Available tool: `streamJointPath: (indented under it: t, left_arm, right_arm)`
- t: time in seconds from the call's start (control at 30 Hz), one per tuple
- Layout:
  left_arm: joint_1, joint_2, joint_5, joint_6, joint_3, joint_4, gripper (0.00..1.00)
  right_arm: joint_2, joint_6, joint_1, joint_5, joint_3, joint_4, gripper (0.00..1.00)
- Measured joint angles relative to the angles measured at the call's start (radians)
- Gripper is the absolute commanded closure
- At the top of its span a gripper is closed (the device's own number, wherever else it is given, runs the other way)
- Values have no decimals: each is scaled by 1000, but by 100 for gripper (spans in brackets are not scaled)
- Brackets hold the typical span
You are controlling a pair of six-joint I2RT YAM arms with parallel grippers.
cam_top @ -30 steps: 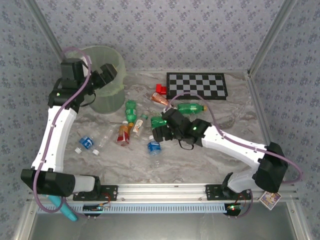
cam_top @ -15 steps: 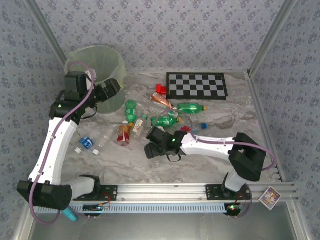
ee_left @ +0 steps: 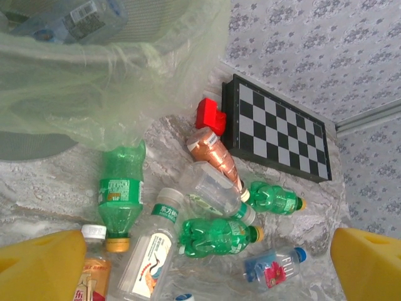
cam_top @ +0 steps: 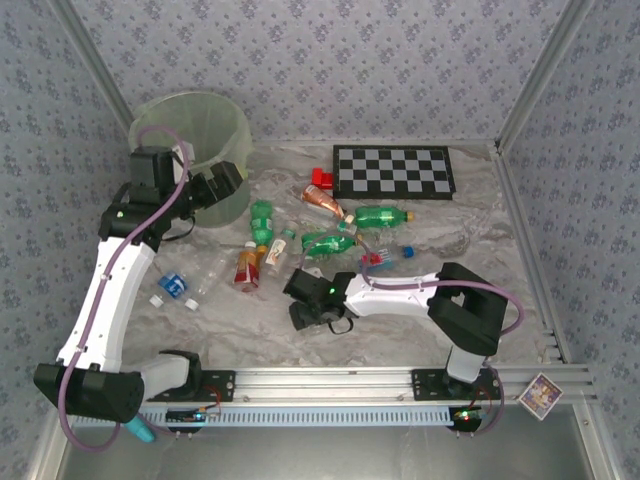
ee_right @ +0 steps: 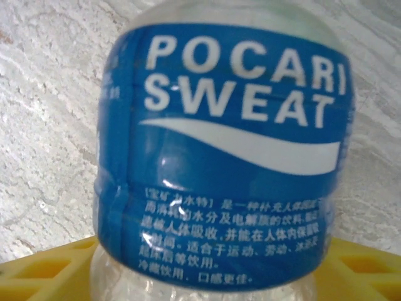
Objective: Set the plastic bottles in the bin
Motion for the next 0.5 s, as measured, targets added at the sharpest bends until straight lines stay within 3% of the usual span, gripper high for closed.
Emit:
streamJointPath:
  t: [0.13,0.5]
  left_arm:
    - [0,-18,10,-6,-40,10,0]
    - [-8,-27,72,-74,-101,69,15]
  right_arm:
    - [0,0,0,0,5,-1,40]
    - [-114,-56,-47,53,27,-72,42]
